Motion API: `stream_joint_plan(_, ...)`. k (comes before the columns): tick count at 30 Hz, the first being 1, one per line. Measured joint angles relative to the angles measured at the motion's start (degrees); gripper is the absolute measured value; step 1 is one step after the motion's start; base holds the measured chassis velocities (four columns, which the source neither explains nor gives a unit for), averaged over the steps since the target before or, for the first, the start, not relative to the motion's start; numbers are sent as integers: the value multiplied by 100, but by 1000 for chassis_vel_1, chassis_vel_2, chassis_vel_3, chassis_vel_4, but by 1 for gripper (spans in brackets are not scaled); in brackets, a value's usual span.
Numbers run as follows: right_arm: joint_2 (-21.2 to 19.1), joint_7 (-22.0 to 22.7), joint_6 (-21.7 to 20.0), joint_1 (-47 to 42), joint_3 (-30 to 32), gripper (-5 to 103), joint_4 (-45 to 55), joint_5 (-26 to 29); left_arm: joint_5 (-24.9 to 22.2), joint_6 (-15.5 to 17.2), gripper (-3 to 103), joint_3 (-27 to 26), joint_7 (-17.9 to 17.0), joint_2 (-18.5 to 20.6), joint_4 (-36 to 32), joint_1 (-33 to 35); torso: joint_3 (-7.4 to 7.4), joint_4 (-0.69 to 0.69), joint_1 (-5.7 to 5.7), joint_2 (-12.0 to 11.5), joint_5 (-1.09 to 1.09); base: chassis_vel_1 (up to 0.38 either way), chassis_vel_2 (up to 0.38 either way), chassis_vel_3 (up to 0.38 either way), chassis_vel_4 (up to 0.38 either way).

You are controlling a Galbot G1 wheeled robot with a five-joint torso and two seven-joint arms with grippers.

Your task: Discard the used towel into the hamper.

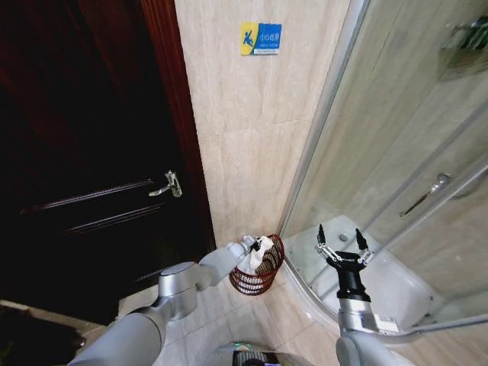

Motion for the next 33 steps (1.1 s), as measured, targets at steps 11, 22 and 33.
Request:
stream_joint_plan(11, 5, -72, 243, -3, 24, 100, -34, 3, 149, -1, 5, -85, 62, 5, -79, 132, 0, 0, 1, 0, -2, -33, 43, 34, -42)
stream_joint_plan(22, 12, -110, 275, 9, 48, 100, -88, 6, 215, -73, 48, -62, 288, 8, -99, 231, 0, -1, -1, 0, -2, 0, 0, 0, 0)
stream_joint_plan(33, 33, -116, 275, 13, 35, 100, -105, -4, 266, -114, 86, -87, 245, 11, -69, 301, 0, -1, -1, 0, -2, 0, 0, 0, 0)
